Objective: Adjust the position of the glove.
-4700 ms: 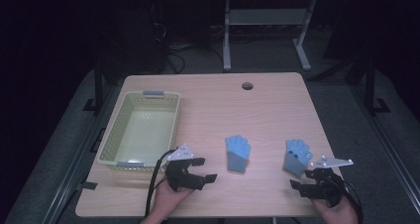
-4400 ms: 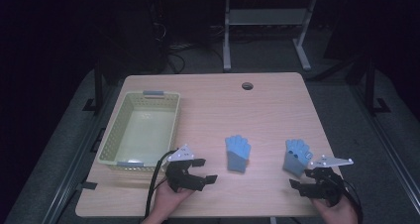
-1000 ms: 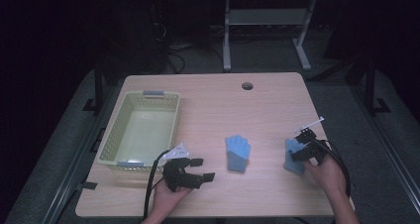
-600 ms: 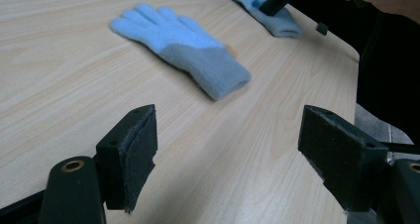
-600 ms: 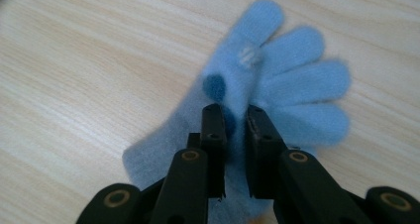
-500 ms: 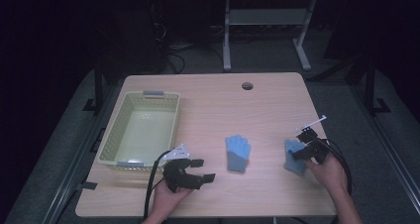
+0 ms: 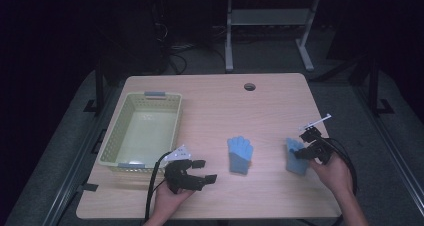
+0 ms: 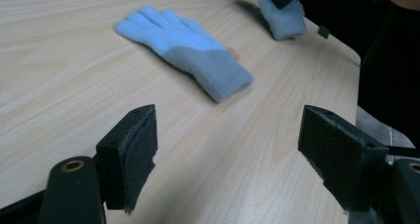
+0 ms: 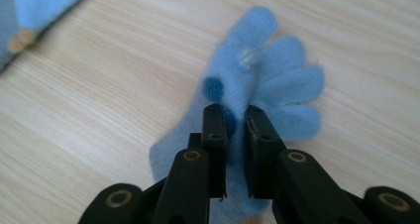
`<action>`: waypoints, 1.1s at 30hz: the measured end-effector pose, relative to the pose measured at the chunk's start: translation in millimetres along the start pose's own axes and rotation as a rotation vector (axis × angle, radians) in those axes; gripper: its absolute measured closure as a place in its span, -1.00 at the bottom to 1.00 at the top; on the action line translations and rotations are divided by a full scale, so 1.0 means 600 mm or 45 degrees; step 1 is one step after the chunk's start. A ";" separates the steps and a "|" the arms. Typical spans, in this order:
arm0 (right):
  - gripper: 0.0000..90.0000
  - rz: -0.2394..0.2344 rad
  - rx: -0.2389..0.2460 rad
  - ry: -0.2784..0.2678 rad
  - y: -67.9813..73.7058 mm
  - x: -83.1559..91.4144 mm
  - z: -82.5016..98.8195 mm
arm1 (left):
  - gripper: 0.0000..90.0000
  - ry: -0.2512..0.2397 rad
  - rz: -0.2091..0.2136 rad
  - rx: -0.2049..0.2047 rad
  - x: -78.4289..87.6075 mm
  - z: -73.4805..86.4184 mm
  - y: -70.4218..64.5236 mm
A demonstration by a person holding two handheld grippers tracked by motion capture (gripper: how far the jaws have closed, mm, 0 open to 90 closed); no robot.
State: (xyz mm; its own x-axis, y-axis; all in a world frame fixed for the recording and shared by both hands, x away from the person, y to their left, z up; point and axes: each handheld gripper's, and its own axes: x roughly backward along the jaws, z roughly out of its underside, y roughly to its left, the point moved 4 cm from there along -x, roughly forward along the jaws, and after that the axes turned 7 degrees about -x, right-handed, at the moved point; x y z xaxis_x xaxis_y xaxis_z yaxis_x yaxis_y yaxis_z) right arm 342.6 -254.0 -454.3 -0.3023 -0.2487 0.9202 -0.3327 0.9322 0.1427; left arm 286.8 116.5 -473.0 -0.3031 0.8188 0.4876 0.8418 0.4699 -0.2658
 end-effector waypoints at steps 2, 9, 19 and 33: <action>0.80 0.000 -0.001 -0.003 0.002 0.002 -0.001 | -0.49 0.001 0.001 0.000 0.000 0.000 0.001; 0.80 -0.006 0.049 -0.043 0.027 0.025 -0.025 | -0.48 -0.013 -0.012 -0.002 0.004 -0.002 0.001; 0.80 -0.040 0.114 -0.082 0.059 0.042 -0.050 | -0.48 -0.015 -0.008 0.007 0.005 -0.002 0.001; 0.80 -0.089 0.230 -0.087 0.135 0.039 -0.086 | -0.48 -0.020 -0.014 0.001 0.007 -0.002 0.003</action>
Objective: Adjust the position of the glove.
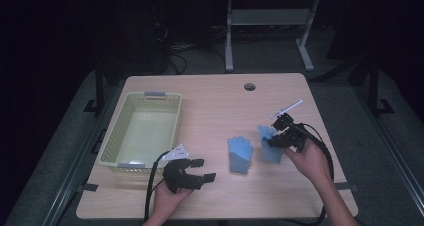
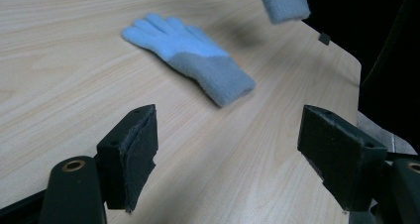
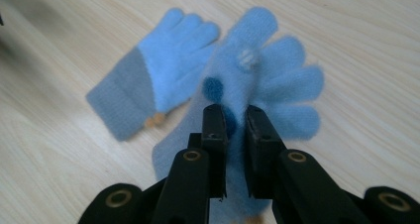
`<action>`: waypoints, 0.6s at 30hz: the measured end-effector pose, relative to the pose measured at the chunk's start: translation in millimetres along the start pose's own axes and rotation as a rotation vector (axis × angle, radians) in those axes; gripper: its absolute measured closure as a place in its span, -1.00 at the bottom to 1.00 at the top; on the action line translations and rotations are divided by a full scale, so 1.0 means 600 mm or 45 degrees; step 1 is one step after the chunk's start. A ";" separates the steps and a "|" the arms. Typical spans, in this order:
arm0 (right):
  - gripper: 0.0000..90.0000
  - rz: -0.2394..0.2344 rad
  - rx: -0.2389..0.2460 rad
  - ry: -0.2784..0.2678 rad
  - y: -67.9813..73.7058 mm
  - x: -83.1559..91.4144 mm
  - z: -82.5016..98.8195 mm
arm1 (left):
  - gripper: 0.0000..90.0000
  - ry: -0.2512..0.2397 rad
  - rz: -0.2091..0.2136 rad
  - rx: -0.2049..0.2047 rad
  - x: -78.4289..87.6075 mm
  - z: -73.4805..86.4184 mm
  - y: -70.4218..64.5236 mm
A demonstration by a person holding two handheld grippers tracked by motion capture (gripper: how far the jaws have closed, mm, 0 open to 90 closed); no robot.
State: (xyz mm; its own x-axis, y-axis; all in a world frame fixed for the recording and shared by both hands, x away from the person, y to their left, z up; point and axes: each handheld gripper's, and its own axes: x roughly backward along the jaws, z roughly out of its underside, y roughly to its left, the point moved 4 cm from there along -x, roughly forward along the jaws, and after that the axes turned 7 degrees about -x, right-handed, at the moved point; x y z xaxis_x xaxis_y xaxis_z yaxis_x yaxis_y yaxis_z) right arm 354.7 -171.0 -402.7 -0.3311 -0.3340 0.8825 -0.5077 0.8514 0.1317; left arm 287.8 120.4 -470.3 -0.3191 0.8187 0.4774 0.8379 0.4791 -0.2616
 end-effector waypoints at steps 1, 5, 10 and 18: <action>0.80 -0.001 0.007 0.000 0.003 -0.001 -0.002 | -0.48 -0.002 0.002 0.005 0.000 0.000 0.000; 0.80 -0.006 0.024 0.005 0.012 -0.006 -0.007 | -0.48 0.003 0.003 0.006 -0.001 0.001 0.001; 0.79 -0.020 0.048 0.009 0.034 -0.016 -0.016 | -0.48 0.001 0.003 0.002 -0.001 0.000 0.000; 0.79 -0.046 0.072 0.030 0.052 -0.038 -0.025 | -0.48 0.002 0.003 0.002 0.000 0.001 0.000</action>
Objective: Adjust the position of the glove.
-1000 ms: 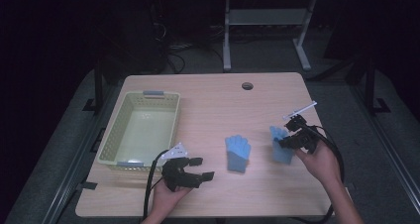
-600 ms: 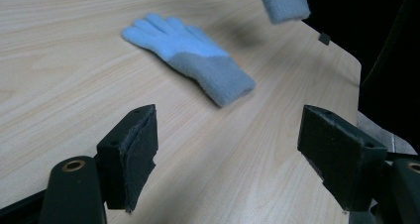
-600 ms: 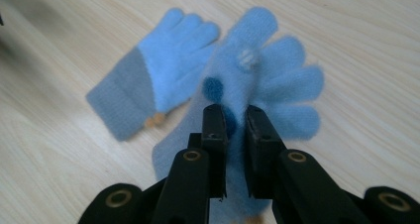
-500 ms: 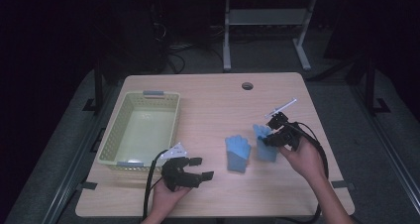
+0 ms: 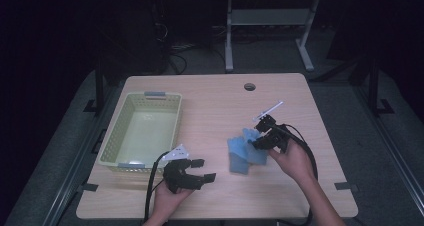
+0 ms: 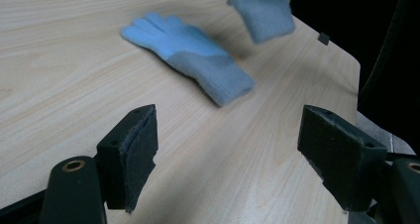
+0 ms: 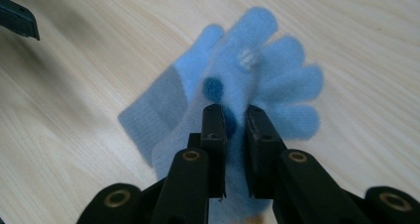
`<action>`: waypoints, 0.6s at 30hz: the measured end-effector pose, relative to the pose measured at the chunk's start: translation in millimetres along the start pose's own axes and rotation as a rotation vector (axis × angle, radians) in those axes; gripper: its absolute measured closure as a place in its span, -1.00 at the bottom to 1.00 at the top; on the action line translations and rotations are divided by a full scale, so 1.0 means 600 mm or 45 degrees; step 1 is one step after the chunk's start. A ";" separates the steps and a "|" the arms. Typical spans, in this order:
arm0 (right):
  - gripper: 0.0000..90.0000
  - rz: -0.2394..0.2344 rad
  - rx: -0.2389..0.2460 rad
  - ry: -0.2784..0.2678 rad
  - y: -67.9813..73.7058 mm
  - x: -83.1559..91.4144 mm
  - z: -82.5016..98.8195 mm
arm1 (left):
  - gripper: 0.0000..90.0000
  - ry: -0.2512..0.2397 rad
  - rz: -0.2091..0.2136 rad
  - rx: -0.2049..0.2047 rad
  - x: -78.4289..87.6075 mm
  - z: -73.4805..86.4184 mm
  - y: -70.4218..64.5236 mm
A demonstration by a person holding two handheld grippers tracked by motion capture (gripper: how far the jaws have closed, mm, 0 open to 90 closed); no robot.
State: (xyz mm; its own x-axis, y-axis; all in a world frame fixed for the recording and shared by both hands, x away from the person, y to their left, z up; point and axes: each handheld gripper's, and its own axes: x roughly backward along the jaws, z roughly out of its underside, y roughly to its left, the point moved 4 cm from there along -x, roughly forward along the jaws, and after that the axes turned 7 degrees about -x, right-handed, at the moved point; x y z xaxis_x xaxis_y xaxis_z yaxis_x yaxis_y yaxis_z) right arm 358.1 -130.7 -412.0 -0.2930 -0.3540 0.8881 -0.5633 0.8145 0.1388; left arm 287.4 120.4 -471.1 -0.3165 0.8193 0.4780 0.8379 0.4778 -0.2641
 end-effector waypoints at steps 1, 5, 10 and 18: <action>0.79 0.000 0.000 0.000 0.000 0.000 0.000 | -0.48 0.000 0.000 -0.002 0.000 0.000 0.000; 0.79 -0.002 0.013 0.021 0.009 -0.013 -0.002 | -0.48 0.002 -0.002 -0.004 -0.001 0.000 0.000; 0.78 -0.026 0.015 0.021 0.020 -0.025 -0.009 | -0.48 -0.001 -0.004 0.000 -0.001 0.000 0.000; 0.78 -0.074 0.030 0.023 0.041 -0.037 -0.018 | -0.48 -0.008 0.002 -0.003 0.000 -0.001 0.000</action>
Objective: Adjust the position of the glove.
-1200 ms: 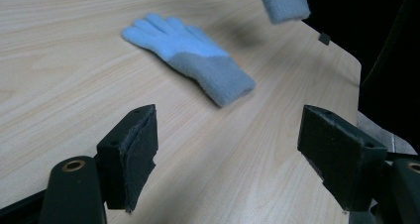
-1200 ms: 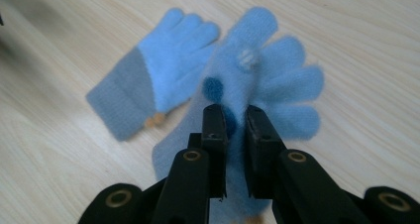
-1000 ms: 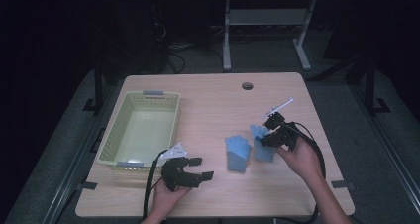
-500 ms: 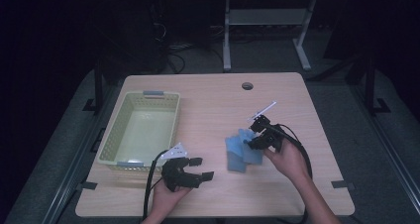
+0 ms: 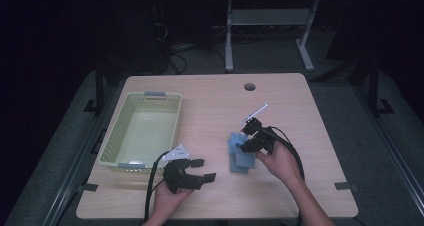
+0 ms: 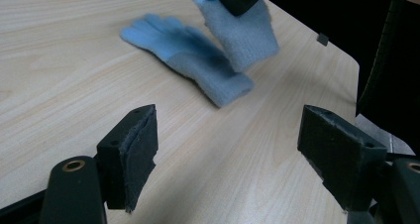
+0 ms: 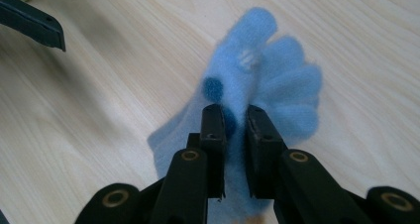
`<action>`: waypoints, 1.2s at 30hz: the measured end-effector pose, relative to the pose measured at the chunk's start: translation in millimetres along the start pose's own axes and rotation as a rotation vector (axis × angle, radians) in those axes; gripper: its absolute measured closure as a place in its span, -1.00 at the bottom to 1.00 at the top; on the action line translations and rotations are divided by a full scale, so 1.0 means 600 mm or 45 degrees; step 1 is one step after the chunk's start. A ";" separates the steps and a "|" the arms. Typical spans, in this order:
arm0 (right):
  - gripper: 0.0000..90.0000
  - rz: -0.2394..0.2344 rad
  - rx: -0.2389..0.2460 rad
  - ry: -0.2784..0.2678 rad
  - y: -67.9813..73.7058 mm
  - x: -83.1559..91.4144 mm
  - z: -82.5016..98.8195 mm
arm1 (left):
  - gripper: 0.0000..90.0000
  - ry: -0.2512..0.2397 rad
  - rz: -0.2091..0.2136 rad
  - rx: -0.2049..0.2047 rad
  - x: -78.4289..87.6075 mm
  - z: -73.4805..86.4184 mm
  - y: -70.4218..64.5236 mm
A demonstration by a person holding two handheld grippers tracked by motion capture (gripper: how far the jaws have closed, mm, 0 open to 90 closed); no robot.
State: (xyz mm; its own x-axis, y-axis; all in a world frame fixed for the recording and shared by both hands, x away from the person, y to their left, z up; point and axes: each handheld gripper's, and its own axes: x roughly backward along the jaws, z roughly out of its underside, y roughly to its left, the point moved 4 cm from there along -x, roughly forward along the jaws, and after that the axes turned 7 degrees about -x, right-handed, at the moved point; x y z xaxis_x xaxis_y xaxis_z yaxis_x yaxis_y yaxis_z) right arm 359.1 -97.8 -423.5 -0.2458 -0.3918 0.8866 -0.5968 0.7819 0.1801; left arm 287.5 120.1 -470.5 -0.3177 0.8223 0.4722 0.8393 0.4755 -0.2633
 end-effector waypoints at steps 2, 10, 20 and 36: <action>0.77 -0.007 -0.002 -0.006 0.003 -0.002 -0.002 | -0.48 0.002 -0.002 -0.001 0.001 0.000 0.001; 0.77 -0.022 0.011 -0.002 0.014 -0.013 -0.006 | -0.48 -0.005 -0.001 0.005 0.002 -0.001 0.002; 0.76 0.000 0.010 0.018 0.020 -0.037 0.001 | -0.48 -0.003 -0.005 -0.005 0.005 -0.002 0.001; 0.60 0.051 -0.002 0.031 0.009 -0.061 0.009 | -0.47 -0.002 0.006 0.007 0.006 -0.001 0.000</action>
State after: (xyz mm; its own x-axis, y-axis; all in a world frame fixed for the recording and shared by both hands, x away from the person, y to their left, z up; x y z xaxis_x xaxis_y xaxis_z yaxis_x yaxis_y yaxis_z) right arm 360.7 -81.6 -457.4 -0.2508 -0.3486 0.9031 -0.5858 0.7974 0.1451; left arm 286.7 122.9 -468.1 -0.3143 0.8250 0.4697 0.8384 0.4734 -0.2703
